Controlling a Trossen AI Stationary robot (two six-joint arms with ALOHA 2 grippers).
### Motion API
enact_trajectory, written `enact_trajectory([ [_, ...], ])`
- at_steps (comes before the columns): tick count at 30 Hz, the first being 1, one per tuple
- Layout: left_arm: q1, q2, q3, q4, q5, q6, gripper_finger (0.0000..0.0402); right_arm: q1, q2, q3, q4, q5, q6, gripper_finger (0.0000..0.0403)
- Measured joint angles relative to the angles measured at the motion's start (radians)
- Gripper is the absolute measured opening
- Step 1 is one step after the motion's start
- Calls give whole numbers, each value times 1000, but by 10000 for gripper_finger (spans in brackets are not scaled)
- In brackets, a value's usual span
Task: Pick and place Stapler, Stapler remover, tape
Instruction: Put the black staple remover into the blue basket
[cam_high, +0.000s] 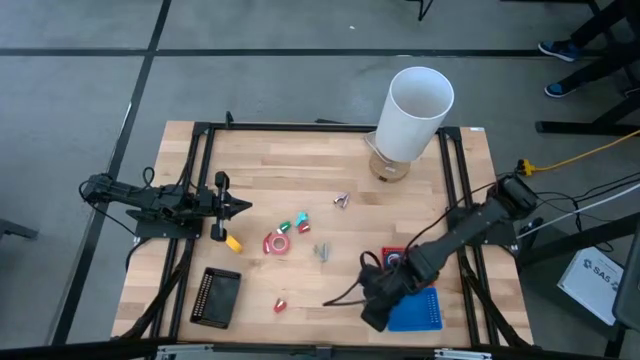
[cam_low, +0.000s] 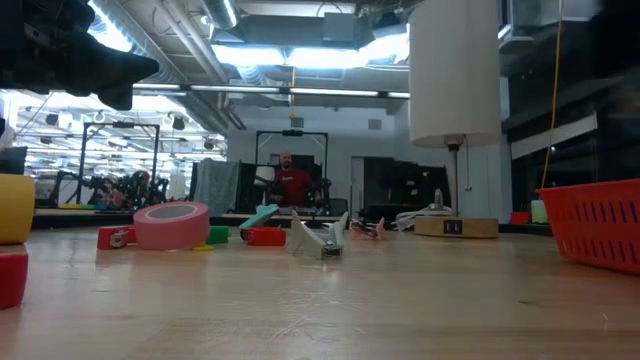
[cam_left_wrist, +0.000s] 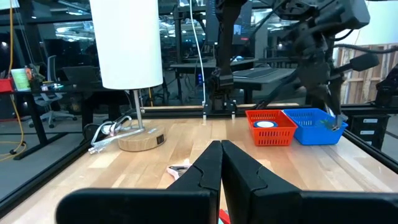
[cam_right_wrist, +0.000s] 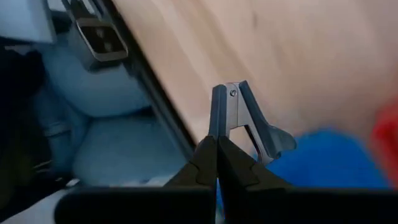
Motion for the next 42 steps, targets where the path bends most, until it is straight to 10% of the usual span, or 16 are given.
enact_trajectory([
  [42,0,0,0,0,0,0,4,49,-24,0,-252,-102,243,0],
])
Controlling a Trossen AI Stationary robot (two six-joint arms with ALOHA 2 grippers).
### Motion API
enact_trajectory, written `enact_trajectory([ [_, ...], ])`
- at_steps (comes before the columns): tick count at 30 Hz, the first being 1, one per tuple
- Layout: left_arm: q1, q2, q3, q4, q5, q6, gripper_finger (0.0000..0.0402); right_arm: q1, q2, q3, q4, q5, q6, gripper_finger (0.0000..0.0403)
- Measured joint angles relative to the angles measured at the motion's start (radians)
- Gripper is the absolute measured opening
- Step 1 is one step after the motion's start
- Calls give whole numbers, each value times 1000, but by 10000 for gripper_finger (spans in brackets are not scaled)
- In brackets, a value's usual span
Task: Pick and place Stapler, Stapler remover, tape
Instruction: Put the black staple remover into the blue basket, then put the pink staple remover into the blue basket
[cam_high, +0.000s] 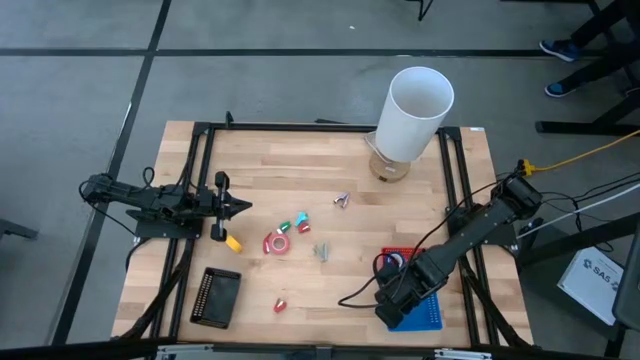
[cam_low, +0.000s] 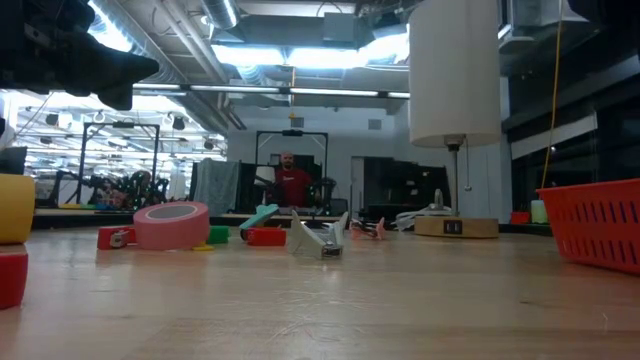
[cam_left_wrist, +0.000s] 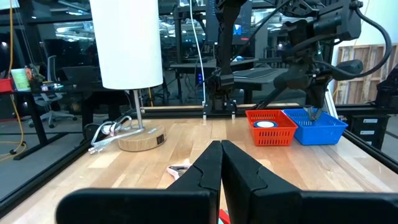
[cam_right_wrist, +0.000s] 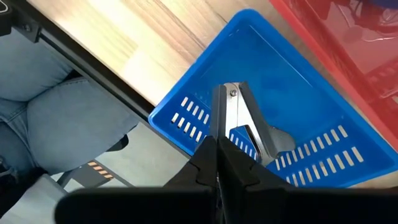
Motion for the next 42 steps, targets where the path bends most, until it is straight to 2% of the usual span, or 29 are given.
enact_trajectory([
  [14,0,0,0,0,0,0,4,0,47,0,29,-44,-8,7],
  [24,0,0,0,0,0,0,4,-9,47,0,36,-44,-8,51],
  [31,0,0,0,0,0,0,4,-42,47,0,73,-64,-13,99],
  [35,0,0,0,0,0,0,4,-70,41,0,102,-133,-16,123],
  [39,0,0,0,0,0,0,4,-104,37,14,147,-183,-24,131],
  [42,0,0,0,0,0,0,4,-137,37,55,152,-181,-91,128],
])
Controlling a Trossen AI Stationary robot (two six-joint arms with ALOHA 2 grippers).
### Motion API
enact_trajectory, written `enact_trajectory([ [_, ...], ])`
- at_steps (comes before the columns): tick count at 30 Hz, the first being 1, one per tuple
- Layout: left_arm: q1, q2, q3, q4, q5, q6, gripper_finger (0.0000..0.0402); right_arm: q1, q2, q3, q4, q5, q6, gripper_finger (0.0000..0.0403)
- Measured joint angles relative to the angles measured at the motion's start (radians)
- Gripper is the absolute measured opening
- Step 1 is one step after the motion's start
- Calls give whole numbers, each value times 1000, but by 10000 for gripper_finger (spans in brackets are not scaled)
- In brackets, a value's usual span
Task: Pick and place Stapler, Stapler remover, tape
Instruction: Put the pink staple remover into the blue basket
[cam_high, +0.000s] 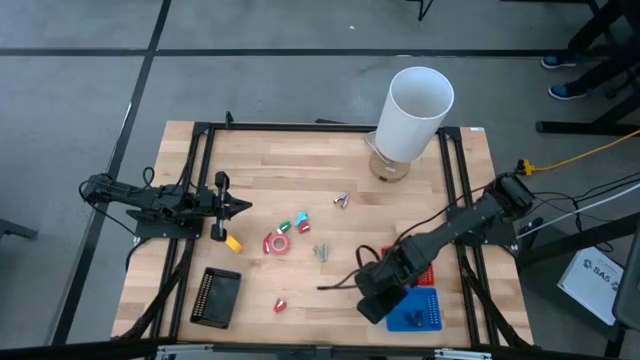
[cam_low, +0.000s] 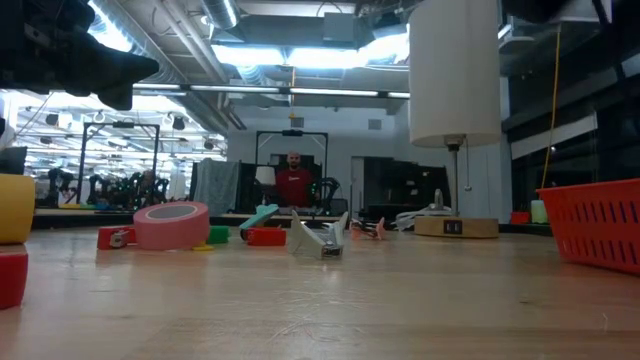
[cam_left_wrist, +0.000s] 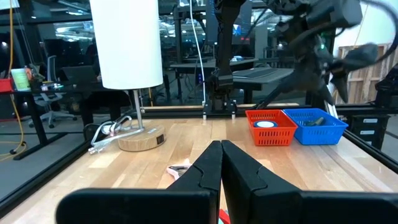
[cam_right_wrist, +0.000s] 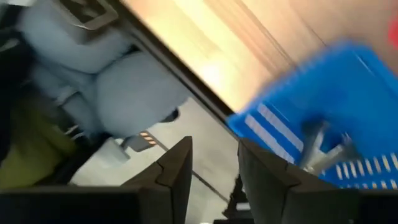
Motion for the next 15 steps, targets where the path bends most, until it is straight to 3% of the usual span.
enact_trajectory([
  [8,0,0,0,0,0,0,4,-125,0,57,9,108,-291,119],
  [15,0,0,0,0,0,0,4,-237,42,58,8,338,-663,119],
])
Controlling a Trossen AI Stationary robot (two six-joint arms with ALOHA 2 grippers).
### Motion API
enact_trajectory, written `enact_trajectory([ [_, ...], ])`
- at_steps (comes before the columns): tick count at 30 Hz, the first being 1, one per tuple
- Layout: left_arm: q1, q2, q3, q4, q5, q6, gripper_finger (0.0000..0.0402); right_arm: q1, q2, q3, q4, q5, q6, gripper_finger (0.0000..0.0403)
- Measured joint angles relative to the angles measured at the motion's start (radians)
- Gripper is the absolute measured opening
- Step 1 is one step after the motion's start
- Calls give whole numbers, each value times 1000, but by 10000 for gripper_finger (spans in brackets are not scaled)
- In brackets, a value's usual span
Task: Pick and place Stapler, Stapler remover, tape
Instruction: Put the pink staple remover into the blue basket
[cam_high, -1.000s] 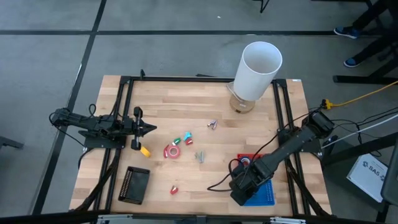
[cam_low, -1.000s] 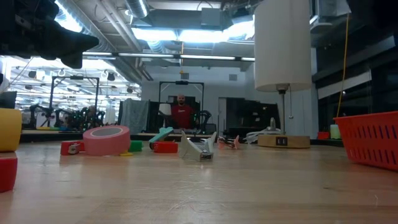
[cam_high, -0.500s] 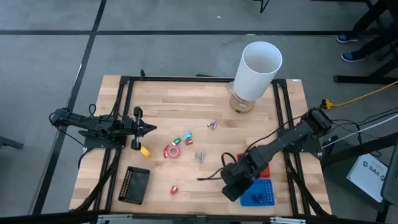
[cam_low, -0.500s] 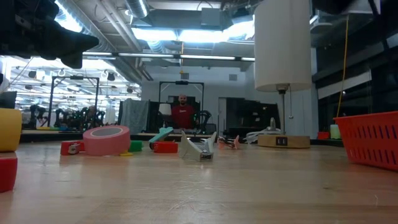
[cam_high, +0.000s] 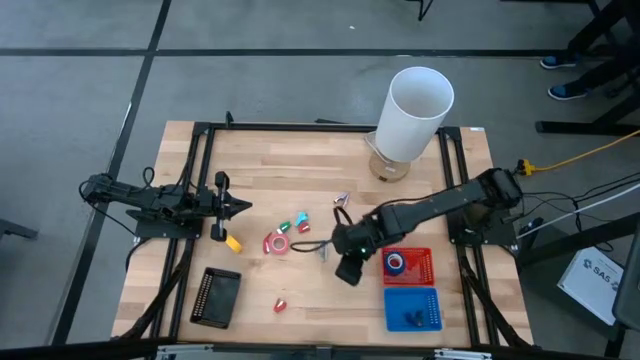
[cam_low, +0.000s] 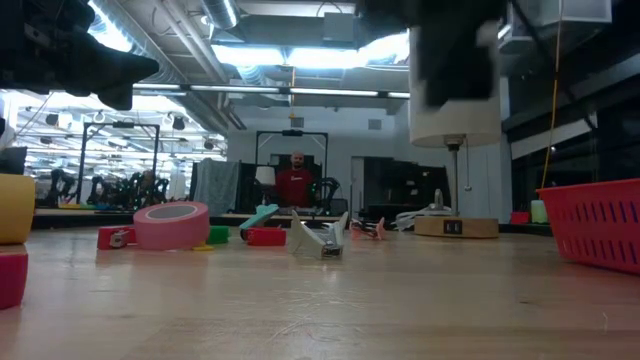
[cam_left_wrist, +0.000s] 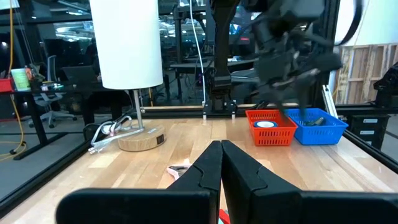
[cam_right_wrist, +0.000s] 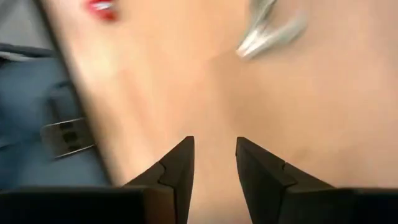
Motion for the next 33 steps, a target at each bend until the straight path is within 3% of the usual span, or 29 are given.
enact_trajectory([
  [4,0,0,0,0,0,0,4,-62,18,0,4,101,-268,119],
  [12,0,0,0,0,0,0,4,-151,22,-1,-15,136,-817,119],
  [20,0,0,0,0,0,0,4,-231,22,-50,-24,135,-1012,119],
  [24,0,0,0,0,0,0,4,-260,22,-80,-9,140,-1206,119],
  [29,0,0,0,0,0,0,4,-265,22,-121,48,286,-1388,119],
  [33,0,0,0,0,0,0,4,-271,27,-129,75,385,-1433,119],
])
